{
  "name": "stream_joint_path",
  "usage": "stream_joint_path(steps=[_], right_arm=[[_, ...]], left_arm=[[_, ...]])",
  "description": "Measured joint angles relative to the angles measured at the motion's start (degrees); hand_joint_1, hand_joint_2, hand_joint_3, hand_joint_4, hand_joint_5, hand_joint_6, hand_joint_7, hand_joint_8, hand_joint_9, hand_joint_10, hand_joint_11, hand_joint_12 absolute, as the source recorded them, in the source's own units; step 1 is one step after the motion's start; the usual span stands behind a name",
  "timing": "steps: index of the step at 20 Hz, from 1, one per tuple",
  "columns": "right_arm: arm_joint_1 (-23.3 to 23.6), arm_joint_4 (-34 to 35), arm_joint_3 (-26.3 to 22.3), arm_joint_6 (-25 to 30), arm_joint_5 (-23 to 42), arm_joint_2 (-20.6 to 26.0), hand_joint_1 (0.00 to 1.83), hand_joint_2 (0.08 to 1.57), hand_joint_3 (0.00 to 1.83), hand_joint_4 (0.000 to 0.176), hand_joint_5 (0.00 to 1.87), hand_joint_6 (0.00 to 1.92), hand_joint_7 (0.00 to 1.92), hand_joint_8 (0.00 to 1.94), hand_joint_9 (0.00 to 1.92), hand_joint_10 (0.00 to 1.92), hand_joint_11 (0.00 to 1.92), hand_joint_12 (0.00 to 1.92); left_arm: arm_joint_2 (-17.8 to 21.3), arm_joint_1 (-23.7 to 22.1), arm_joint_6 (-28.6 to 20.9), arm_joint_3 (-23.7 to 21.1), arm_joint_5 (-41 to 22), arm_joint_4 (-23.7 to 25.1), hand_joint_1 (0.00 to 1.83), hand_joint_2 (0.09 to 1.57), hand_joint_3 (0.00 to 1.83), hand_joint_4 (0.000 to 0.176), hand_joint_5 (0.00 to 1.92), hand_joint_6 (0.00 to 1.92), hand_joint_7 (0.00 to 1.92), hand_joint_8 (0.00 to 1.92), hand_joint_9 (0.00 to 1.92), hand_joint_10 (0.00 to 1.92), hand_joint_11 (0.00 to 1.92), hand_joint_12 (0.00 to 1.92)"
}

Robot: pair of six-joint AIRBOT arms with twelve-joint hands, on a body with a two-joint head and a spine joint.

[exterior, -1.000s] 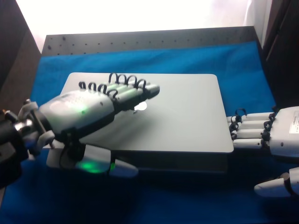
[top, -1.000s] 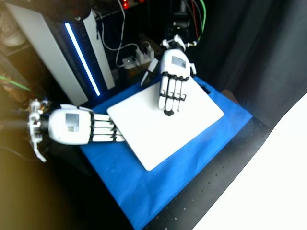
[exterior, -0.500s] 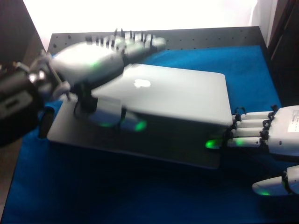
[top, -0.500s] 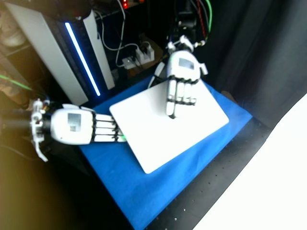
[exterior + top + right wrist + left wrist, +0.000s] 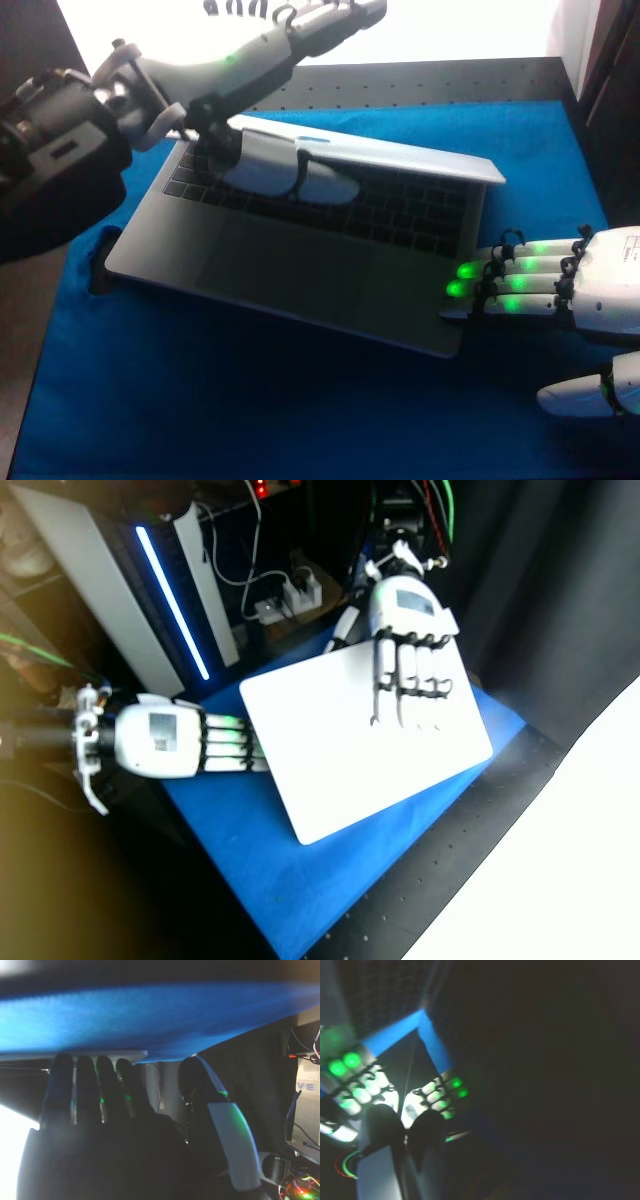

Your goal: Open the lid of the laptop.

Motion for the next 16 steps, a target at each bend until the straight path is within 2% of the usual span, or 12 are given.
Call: stream_joint_path(steps=[2,4,5,6,7,8,9,10,11,13,14,16], right_arm=[[0.0,-0.3,0.2,0.0,0.3,-0.1,0.16,1.38,0.00,0.000,0.00,0.00,0.00,0.00,0.00,0.00,0.00,0.00],[0.0,-0.3,0.2,0.0,0.3,-0.1,0.13,1.37,0.00,0.000,0.01,0.00,0.00,0.00,0.00,0.00,0.00,0.00],[0.0,-0.3,0.2,0.0,0.4,-0.1,0.13,1.38,0.00,0.000,0.00,0.00,0.00,0.00,0.00,0.00,0.00,0.00],[0.3,-0.4,0.3,0.0,0.3,-0.1,0.13,1.38,0.00,0.000,0.00,0.00,0.00,0.00,0.00,0.00,0.00,0.00],[0.5,-0.7,0.3,0.0,0.2,-0.1,0.10,1.38,0.00,0.000,0.00,0.00,0.00,0.00,0.00,0.00,0.00,0.00],[0.7,-0.9,0.3,0.1,0.1,-0.1,0.09,1.39,0.00,0.000,0.00,0.00,0.00,0.00,0.00,0.00,0.00,0.00],[1.0,-1.1,0.3,0.1,0.0,0.0,0.13,1.39,0.00,0.000,0.01,0.00,0.00,0.00,0.00,0.00,0.00,0.00],[1.6,-1.4,0.3,0.3,-0.2,0.1,0.09,1.39,0.00,0.000,0.00,0.00,0.00,0.00,0.00,0.00,0.00,0.00],[2.1,-1.7,0.3,0.3,-0.3,0.2,0.11,1.39,0.00,0.000,0.00,0.00,0.00,0.00,0.00,0.00,0.00,0.00],[3.3,-2.7,0.2,0.4,-0.8,0.5,0.16,1.38,0.00,0.000,0.00,0.00,0.00,0.00,0.00,0.00,0.00,0.00],[3.6,-2.9,0.2,0.5,-0.7,0.6,0.21,1.37,0.00,0.000,0.01,0.00,0.00,0.00,0.00,0.00,0.00,0.00],[5.4,-4.3,-0.2,0.4,-0.5,0.6,0.16,1.38,0.00,0.000,0.05,0.01,0.00,0.00,0.00,0.00,0.00,0.00]], left_arm=[[-1.0,-1.8,1.6,1.4,1.4,-0.1,0.84,0.99,0.00,0.096,0.00,0.00,0.00,0.00,0.00,0.00,0.00,0.00],[-1.3,-2.6,1.7,2.0,2.2,-0.3,0.82,0.98,0.00,0.068,0.00,0.00,0.00,0.00,0.00,0.00,0.00,0.00],[-1.4,-2.6,1.7,2.0,2.4,-0.3,0.87,0.97,0.00,0.087,0.00,0.00,0.00,0.00,0.00,0.00,0.00,0.00],[-1.4,-2.6,1.7,2.0,2.6,-0.3,0.89,0.96,0.00,0.090,0.00,0.00,0.00,0.00,0.00,0.00,0.00,0.00],[-1.4,-2.0,1.7,1.9,2.3,-0.6,0.85,0.96,0.00,0.063,0.00,0.00,0.00,0.00,0.00,0.00,0.00,0.00],[-1.4,-1.5,1.7,1.5,1.9,-0.9,0.84,0.96,0.00,0.049,0.00,0.00,0.00,0.00,0.00,0.00,0.00,0.00],[-1.3,-0.7,1.9,1.2,1.4,-1.1,0.79,0.97,0.00,0.017,0.00,0.00,0.00,0.00,0.00,0.00,0.00,0.00],[-1.3,-0.2,1.9,1.0,1.2,-1.1,0.77,0.97,0.00,0.016,0.00,0.00,0.00,0.00,0.00,0.00,0.00,0.00],[-1.3,0.0,1.9,1.0,1.2,-1.1,0.76,0.97,0.00,0.006,0.00,0.00,0.00,0.00,0.00,0.00,0.00,0.00],[-1.3,0.5,1.9,0.7,0.4,-1.8,0.75,0.97,0.00,0.000,0.00,0.00,0.00,0.00,0.00,0.00,0.00,0.00],[-1.3,0.6,1.9,0.6,0.4,-1.7,0.75,0.97,0.00,0.000,0.00,0.00,0.00,0.00,0.00,0.00,0.00,0.00],[-1.4,0.6,2.1,0.4,0.8,-1.7,0.75,0.96,0.00,0.000,0.00,0.00,0.00,0.00,0.00,0.00,0.00,0.00]])
